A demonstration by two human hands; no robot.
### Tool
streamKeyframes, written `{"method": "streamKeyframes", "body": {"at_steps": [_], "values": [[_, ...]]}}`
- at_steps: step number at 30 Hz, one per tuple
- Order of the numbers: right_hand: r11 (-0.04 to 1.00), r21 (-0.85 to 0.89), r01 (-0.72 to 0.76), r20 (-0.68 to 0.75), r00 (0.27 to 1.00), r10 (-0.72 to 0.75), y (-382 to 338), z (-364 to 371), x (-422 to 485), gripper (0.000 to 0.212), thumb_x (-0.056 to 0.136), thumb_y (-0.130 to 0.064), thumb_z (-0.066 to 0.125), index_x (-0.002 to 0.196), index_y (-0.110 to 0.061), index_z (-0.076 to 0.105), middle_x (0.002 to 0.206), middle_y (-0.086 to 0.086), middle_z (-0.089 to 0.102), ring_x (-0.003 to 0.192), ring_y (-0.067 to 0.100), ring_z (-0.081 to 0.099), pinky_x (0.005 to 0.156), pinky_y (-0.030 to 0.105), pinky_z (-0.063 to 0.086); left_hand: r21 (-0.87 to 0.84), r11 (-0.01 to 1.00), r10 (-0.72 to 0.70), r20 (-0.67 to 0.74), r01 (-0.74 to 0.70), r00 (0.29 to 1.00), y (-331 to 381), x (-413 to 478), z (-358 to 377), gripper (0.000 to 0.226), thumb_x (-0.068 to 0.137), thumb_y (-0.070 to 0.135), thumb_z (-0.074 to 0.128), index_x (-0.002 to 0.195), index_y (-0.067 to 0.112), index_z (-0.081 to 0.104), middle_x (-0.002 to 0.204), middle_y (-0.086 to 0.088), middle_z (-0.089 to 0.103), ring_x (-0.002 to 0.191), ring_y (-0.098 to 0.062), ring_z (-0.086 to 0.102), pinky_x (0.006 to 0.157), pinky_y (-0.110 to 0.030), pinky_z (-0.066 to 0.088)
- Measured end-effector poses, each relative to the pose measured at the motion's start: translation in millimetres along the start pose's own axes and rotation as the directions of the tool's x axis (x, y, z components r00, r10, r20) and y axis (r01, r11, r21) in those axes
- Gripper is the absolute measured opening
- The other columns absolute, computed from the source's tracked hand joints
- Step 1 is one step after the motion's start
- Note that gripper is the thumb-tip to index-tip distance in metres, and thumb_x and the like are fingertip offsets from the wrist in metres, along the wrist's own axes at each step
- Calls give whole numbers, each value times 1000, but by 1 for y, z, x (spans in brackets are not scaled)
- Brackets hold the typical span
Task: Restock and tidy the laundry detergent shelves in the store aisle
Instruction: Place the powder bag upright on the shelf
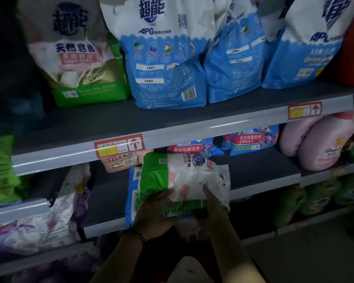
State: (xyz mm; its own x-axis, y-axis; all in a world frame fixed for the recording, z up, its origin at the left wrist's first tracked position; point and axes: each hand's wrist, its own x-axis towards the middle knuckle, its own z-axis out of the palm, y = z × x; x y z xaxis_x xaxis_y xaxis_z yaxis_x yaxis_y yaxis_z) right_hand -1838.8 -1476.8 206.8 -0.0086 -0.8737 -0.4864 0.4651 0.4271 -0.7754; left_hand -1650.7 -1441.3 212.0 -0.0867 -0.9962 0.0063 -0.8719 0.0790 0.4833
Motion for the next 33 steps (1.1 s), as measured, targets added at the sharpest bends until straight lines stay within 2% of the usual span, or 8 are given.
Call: {"method": "streamKeyframes", "body": {"at_steps": [4,8,15,18,22,26,29,33], "values": [[991,-135,23,15,1000,-21,-2,-2,9,25,96,-42,72,111,-23,74,106,7,63,118,38,63,107,56,52,-20,1000,-19,-14,19,1000,3,-3,-4,36,76,51,79,103,49,55,153,30,41,142,-1,34,120,-25,22],[996,-86,37,-41,998,-41,-17,4,0,10,108,-21,57,107,-14,65,109,11,66,95,22,66,82,43,58,-263,960,-137,-139,97,981,3,-6,-22,31,78,49,76,100,32,62,107,10,71,99,-14,67,78,-29,49],[970,239,42,111,991,-70,-71,14,-55,27,107,-20,57,129,-7,66,118,19,77,102,35,75,88,50,62,-439,897,-201,-290,56,936,18,-28,-56,26,94,30,76,118,27,66,119,14,66,105,7,62,88,-17,48],[960,280,10,208,976,-70,-92,-8,-81,36,110,-22,49,134,2,60,123,29,72,102,40,74,86,58,62,-521,850,-244,-274,69,930,25,-43,-70,18,98,20,70,116,20,65,110,9,68,88,19,62,72,-4,44],[964,265,-13,252,966,-57,-111,-38,-123,39,108,-23,49,131,3,65,120,27,74,97,42,76,84,59,60,-632,774,-227,-203,49,952,30,-61,-82,22,98,23,72,120,23,65,119,8,68,104,9,63,79,-9,46],[986,161,39,372,923,-97,-128,-42,-177,34,97,-15,55,114,3,78,113,25,77,90,37,79,67,46,67,-862,507,-151,-76,11,986,50,-89,-81,49,81,32,79,126,18,67,124,5,74,119,-17,66,97,-33,55],[979,107,171,434,878,-201,-138,-34,-214,38,87,-9,62,119,6,72,116,29,75,92,39,78,80,47,66,-912,402,-83,51,80,995,64,-107,-77,70,70,46,83,133,21,66,136,0,69,128,-22,63,106,-42,49],[961,60,269,470,842,-265,-153,-16,-248,41,77,-8,70,115,8,72,111,29,76,86,37,78,75,44,67,-970,-19,-36,242,242,969,67,-141,-70,106,49,42,104,140,9,61,145,-21,61,137,-40,56,115,-54,44]]}}
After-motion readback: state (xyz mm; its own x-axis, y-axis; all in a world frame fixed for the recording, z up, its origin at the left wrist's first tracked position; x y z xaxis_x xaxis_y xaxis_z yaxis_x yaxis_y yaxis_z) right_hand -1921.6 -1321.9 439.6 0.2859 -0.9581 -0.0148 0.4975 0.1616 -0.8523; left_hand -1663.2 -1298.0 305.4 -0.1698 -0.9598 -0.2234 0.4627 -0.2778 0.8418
